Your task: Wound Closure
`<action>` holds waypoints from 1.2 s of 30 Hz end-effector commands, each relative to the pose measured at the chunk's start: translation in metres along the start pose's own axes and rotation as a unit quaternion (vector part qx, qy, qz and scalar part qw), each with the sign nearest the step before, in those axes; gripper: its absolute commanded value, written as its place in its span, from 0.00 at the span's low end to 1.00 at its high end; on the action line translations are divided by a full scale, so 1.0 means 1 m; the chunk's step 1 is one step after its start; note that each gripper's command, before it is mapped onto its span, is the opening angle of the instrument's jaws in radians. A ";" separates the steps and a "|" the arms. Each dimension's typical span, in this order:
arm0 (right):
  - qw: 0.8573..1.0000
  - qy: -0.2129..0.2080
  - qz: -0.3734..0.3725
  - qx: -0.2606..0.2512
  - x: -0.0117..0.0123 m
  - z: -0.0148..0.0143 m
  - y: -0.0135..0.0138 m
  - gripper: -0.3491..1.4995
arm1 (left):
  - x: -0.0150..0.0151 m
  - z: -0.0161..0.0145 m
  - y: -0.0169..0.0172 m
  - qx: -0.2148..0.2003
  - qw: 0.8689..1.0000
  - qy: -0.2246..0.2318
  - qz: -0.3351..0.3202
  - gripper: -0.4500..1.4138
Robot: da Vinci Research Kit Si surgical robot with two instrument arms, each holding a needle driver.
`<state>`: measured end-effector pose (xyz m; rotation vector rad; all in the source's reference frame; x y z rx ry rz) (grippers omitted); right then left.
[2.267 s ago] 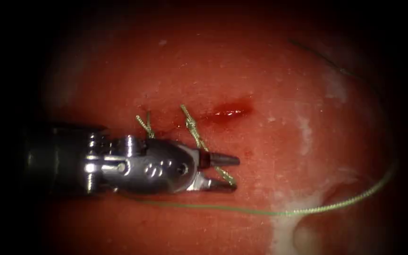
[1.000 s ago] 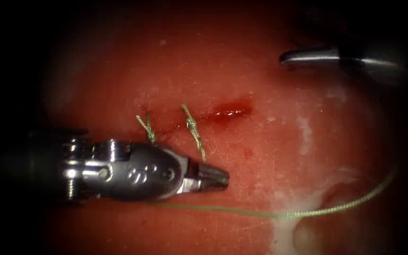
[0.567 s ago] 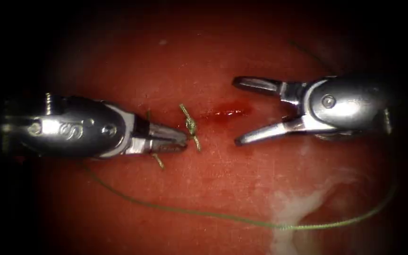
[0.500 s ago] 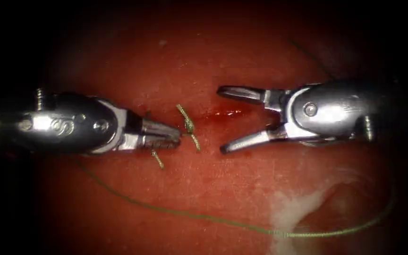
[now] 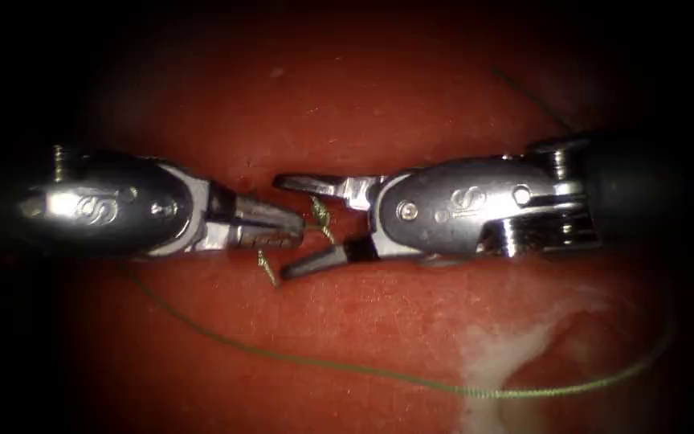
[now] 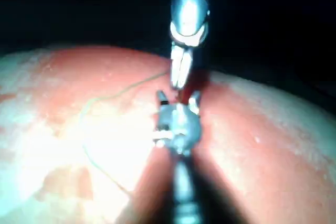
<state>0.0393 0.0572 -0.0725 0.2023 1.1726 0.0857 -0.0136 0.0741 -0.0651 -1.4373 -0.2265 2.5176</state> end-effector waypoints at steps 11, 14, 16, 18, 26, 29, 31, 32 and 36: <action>1.000 -0.002 -0.006 -0.007 -0.0003 0.0035 -0.0006 0.85 | -0.0001 0.0008 0.0001 0.001 1.000 0.002 0.000 0.05; 1.000 -0.003 -0.006 -0.008 -0.0004 0.0039 -0.0006 0.84 | -0.0001 0.0008 0.0001 0.001 1.000 0.002 -0.001 0.05; 1.000 -0.003 -0.006 -0.009 -0.0004 0.0042 -0.0005 0.84 | 0.0000 0.0009 0.0002 0.002 1.000 0.004 -0.001 0.05; 1.000 -0.004 -0.007 -0.010 -0.0005 0.0044 -0.0005 0.84 | 0.0000 0.0009 0.0002 0.002 1.000 0.004 -0.001 0.05; 1.000 -0.004 -0.009 -0.010 -0.0010 0.0047 -0.0005 0.52 | 0.0002 0.0007 0.0002 0.001 1.000 0.004 -0.001 0.05; 1.000 -0.006 -0.010 -0.001 -0.0012 0.0049 -0.0008 0.25 | 0.0002 0.0006 0.0002 0.002 1.000 0.006 -0.002 0.05; 1.000 -0.010 -0.012 0.001 -0.0016 0.0053 -0.0010 0.06 | 0.0002 0.0006 0.0002 0.002 1.000 0.006 -0.002 0.05; 1.000 -0.010 -0.013 0.001 -0.0017 0.0054 -0.0010 0.00 | 0.0003 0.0006 0.0003 0.002 1.000 0.006 -0.002 0.05; 1.000 -0.009 -0.026 0.004 -0.0009 0.0045 -0.0003 0.00 | 0.0004 0.0007 0.0004 0.003 1.000 0.005 -0.003 0.05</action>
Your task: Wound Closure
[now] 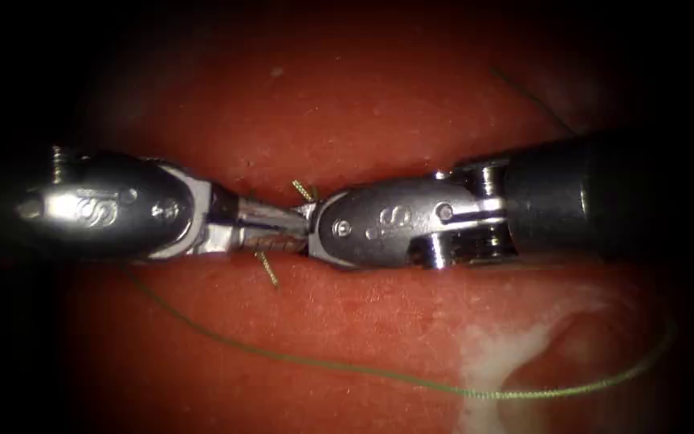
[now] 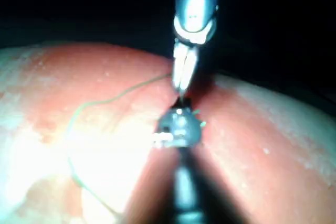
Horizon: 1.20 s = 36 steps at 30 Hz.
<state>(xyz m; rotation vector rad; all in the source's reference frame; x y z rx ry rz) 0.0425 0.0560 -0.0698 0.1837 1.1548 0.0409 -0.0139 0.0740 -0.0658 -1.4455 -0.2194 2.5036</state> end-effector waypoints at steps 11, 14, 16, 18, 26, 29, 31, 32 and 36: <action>1.000 -0.009 0.003 -0.018 0.0022 -0.0031 0.0006 0.87 | -0.0004 -0.0020 -0.0005 -0.004 1.000 0.007 -0.001 0.05; 1.000 -0.006 0.007 -0.014 0.0022 -0.0053 0.0005 0.90 | -0.0008 -0.0042 -0.0008 0.005 1.000 0.010 -0.001 0.05; 1.000 -0.011 0.012 -0.017 0.0023 -0.0071 0.0006 0.93 | -0.0012 -0.0058 -0.0009 0.009 1.000 0.011 -0.003 0.05; 1.000 -0.013 0.017 -0.022 0.0025 -0.0083 0.0009 0.93 | -0.0015 -0.0068 -0.0010 0.010 1.000 0.010 -0.004 0.05; 0.998 -0.009 0.033 -0.053 0.0025 -0.0125 0.0026 0.93 | -0.0050 -0.0112 -0.0011 0.030 1.000 -0.002 -0.003 0.05; 0.998 -0.011 0.033 -0.057 0.0021 -0.0125 0.0028 0.93 | -0.0065 -0.0128 0.0003 0.038 0.999 -0.003 -0.005 0.05; 0.998 -0.011 0.037 -0.058 0.0020 -0.0127 0.0028 0.92 | -0.0077 -0.0139 0.0019 0.037 0.999 -0.003 -0.013 0.05; 0.998 -0.011 0.036 -0.057 0.0020 -0.0127 0.0028 0.92 | -0.0080 -0.0142 0.0023 0.038 0.999 -0.003 -0.015 0.05; 0.998 -0.011 0.037 -0.058 0.0019 -0.0127 0.0030 0.91 | -0.0107 -0.0135 0.0043 0.042 0.999 0.000 -0.035 0.05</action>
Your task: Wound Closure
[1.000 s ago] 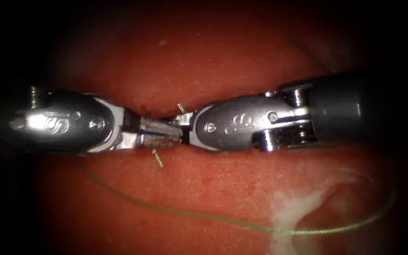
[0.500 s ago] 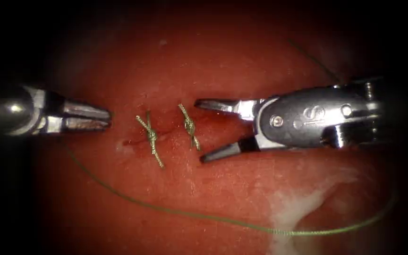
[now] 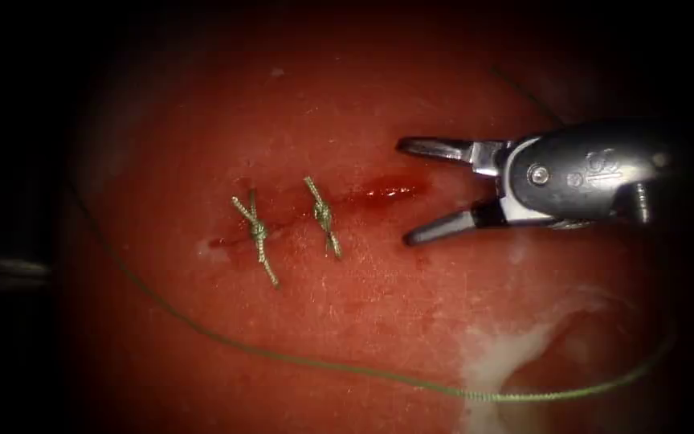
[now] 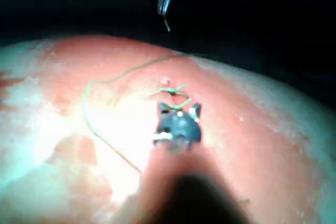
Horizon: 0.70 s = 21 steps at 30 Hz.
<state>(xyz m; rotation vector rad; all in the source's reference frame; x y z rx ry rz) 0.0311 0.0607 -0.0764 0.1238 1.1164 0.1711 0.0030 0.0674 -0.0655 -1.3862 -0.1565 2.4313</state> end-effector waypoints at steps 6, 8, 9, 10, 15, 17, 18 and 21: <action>1.000 -0.002 0.005 -0.008 -0.0002 -0.0001 0.0003 0.91 | -0.0071 0.0061 0.0007 0.005 0.999 -0.003 -0.048 0.34; 1.000 -0.005 0.008 -0.014 -0.0002 -0.0003 0.0005 0.93 | -0.0086 0.0061 0.0003 0.007 0.998 -0.007 -0.068 0.34; 1.000 -0.006 0.009 -0.017 -0.0002 -0.0004 0.0005 0.93 | -0.0090 0.0060 0.0000 0.010 0.997 -0.013 -0.075 0.37; 1.000 -0.007 0.010 -0.018 -0.0002 -0.0005 0.0006 0.94 | -0.0092 0.0057 -0.0002 0.012 0.997 -0.019 -0.079 0.41; 1.000 -0.008 0.014 -0.019 -0.0003 -0.0009 0.0008 0.94 | -0.0100 0.0027 -0.0007 0.004 0.993 -0.047 -0.106 0.44; 1.000 -0.008 0.014 -0.019 -0.0002 -0.0010 0.0008 0.94 | -0.0105 0.0017 -0.0005 -0.003 0.991 -0.061 -0.118 0.46; 1.000 -0.008 0.014 -0.019 -0.0002 -0.0010 0.0008 0.94 | -0.0106 0.0012 -0.0004 -0.008 0.990 -0.070 -0.125 0.48; 1.000 -0.007 0.015 -0.018 -0.0001 -0.0012 0.0008 0.94 | -0.0109 -0.0004 -0.0004 -0.018 0.986 -0.096 -0.136 0.54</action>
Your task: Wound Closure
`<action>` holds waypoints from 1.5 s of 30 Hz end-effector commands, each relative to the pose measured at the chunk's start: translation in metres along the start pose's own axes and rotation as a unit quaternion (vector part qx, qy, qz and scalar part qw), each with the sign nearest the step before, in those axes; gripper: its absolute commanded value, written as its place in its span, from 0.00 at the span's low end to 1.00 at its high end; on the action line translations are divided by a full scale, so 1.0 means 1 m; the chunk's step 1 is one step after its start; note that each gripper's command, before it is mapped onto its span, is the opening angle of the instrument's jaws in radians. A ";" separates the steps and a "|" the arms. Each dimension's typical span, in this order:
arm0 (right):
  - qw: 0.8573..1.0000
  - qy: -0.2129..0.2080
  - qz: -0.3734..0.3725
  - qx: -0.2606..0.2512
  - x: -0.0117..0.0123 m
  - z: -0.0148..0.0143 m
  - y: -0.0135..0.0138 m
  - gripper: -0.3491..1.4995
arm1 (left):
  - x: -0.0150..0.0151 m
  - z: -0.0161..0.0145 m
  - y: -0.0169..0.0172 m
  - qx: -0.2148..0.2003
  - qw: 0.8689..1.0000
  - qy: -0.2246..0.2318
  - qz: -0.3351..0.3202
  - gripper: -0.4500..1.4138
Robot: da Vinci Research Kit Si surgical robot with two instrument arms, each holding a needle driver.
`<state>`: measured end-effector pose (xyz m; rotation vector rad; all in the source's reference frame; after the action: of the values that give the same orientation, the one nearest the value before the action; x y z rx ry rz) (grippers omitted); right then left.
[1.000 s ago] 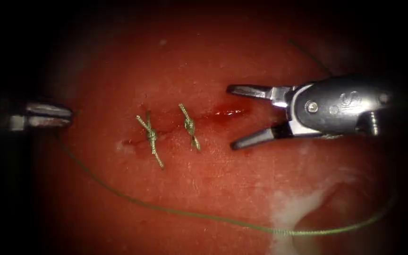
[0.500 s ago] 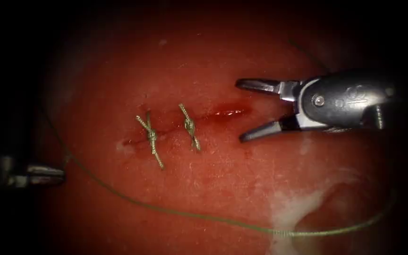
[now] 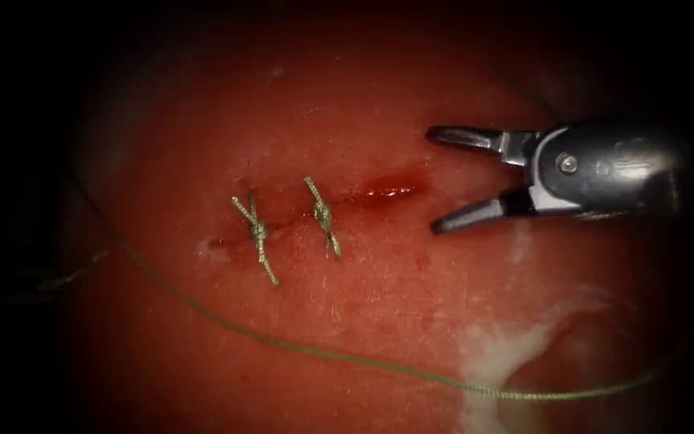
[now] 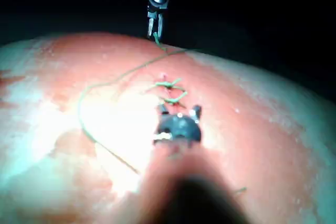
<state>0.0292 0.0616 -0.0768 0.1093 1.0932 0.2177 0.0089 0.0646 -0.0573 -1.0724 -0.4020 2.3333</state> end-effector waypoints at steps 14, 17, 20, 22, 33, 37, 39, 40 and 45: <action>1.000 0.003 0.006 0.001 0.0004 -0.0001 0.0002 0.94 | 0.0123 -0.0066 0.0025 -0.001 0.999 -0.020 0.026 0.60; 1.000 0.004 0.009 -0.003 0.0008 -0.0012 0.0007 0.94 | 0.0142 -0.0011 0.0042 0.004 0.998 -0.019 0.065 0.60; 1.000 0.000 0.013 -0.010 0.0011 -0.0020 0.0011 0.94 | 0.0143 0.0024 0.0052 -0.005 0.996 -0.028 0.085 0.60; 1.000 -0.003 0.020 -0.022 0.0012 -0.0025 0.0014 0.95 | 0.0140 0.0051 0.0053 -0.012 0.995 -0.041 0.091 0.60; 0.999 -0.003 0.024 -0.023 0.0011 -0.0020 0.0012 0.96 | 0.0109 0.0106 0.0048 -0.016 0.991 -0.070 0.109 0.61; 0.999 -0.002 0.024 -0.021 0.0011 -0.0017 0.0011 0.96 | 0.0095 0.0123 0.0042 -0.020 0.990 -0.076 0.117 0.59; 0.999 -0.002 0.024 -0.021 0.0011 -0.0017 0.0011 0.96 | 0.0091 0.0124 0.0037 -0.039 0.989 -0.074 0.121 0.30; 0.999 -0.002 0.024 -0.021 0.0011 -0.0017 0.0011 0.96 | 0.0091 0.0124 0.0036 -0.047 0.989 -0.073 0.122 0.14; 0.999 -0.003 0.030 -0.024 0.0019 -0.0033 0.0019 0.96 | 0.0102 0.0128 0.0023 -0.062 0.987 -0.071 0.134 0.05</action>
<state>0.0258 0.0641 -0.0804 0.0959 1.0731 0.3107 -0.0070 0.0691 -0.0571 -1.0779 -0.4754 2.6737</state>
